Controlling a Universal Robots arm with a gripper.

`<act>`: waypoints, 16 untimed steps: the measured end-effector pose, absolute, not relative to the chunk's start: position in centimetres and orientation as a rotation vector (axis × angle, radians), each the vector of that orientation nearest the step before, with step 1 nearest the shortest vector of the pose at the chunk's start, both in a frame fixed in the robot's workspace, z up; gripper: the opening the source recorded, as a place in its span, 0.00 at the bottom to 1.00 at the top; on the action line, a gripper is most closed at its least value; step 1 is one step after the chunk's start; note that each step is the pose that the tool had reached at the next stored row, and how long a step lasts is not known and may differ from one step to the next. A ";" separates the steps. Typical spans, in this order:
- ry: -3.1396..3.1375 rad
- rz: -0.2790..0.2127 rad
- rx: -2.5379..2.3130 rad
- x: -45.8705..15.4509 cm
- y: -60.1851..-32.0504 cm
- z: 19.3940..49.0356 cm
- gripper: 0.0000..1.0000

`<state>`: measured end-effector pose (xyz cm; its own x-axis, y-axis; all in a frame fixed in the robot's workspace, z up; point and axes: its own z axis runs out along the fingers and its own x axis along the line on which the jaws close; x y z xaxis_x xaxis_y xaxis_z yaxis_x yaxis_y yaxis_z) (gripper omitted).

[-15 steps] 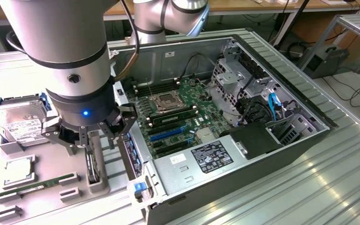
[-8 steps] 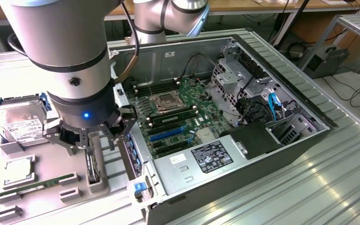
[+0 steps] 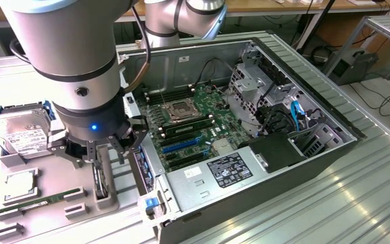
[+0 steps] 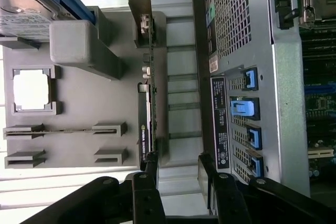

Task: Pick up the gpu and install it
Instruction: 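Pick up the gpu and move the gpu toward the slot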

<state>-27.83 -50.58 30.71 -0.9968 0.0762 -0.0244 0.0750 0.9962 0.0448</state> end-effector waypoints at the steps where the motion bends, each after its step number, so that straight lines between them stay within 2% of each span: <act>1: 3.113 0.068 0.118 -27.8 -50.6 30.7 0.44; 16: 3.112 0.068 0.118 -27.9 -50.6 29.9 0.44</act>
<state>-27.87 -50.56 29.89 -0.9968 0.0763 -0.0245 0.0752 0.9962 0.0449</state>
